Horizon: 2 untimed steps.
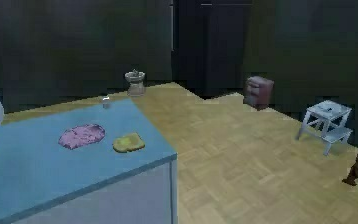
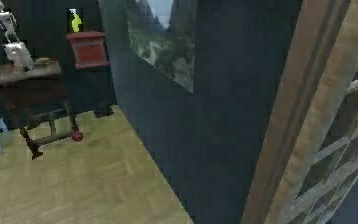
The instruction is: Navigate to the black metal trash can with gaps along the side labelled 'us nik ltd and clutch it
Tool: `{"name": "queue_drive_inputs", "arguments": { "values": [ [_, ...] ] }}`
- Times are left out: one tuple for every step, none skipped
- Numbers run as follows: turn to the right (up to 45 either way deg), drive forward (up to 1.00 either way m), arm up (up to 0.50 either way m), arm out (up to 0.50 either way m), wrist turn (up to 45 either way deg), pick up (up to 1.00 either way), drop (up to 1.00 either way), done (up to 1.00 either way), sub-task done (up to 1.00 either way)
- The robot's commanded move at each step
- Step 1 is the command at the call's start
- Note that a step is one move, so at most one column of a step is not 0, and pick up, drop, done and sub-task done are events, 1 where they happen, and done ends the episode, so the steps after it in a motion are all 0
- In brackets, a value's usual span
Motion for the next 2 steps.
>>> {"name": "queue_drive_inputs", "arguments": {
  "values": [
    [45.0, 0.0, 0.0, 0.0, 0.0, 0.0, 0.0, 0.0, 0.0],
    [45.0, 0.0, 0.0, 0.0, 0.0, 0.0, 0.0, 0.0, 0.0]
  ]
}}
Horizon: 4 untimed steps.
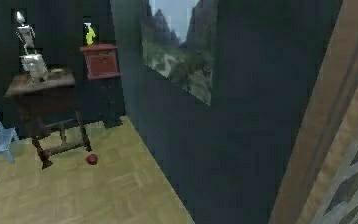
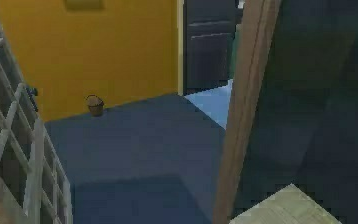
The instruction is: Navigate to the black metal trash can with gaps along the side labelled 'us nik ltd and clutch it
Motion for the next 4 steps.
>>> {"name": "queue_drive_inputs", "arguments": {
  "values": [
    [45.0, 0.0, 0.0, 0.0, 0.0, 0.0, 0.0, 0.0, 0.0],
    [30.0, 0.0, 0.0, 0.0, 0.0, 0.0, 0.0, 0.0, 0.0],
    [0.0, 1.0, 0.0, 0.0, 0.0, 0.0, 0.0, 0.0, 0.0],
    [27.0, 0.0, 0.0, 0.0, 0.0, 0.0, 0.0, 0.0, 0.0]
  ]
}}
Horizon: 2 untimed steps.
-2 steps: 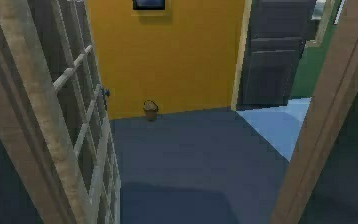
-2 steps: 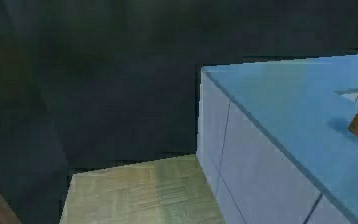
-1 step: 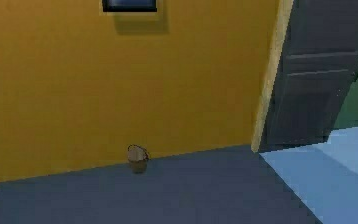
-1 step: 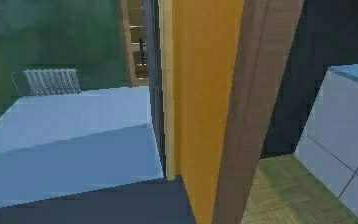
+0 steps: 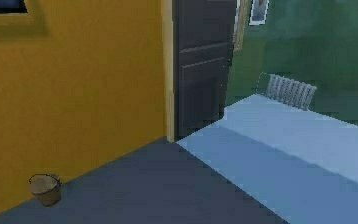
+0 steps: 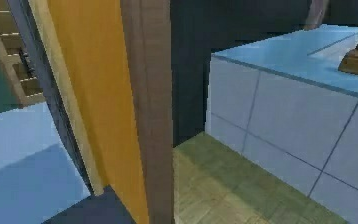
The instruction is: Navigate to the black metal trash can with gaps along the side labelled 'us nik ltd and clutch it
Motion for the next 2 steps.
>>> {"name": "queue_drive_inputs", "arguments": {
  "values": [
    [0.0, 0.1, 0.0, 0.0, 0.0, 0.0, 0.0, 0.0, 0.0],
    [42.0, 0.0, 0.0, 0.0, 0.0, 0.0, 0.0, 0.0, 0.0]
  ]
}}
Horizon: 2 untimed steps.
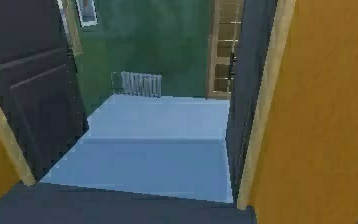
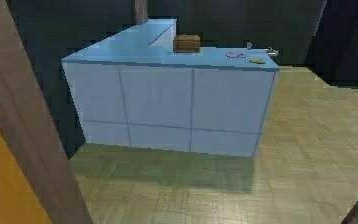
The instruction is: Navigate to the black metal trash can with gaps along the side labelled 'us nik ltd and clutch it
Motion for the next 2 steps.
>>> {"name": "queue_drive_inputs", "arguments": {
  "values": [
    [0.0, 1.0, 0.0, 0.0, 0.0, 0.0, 0.0, 0.0, 0.0],
    [3.0, 0.0, 0.0, 0.0, 0.0, 0.0, 0.0, 0.0, 0.0]
  ]
}}
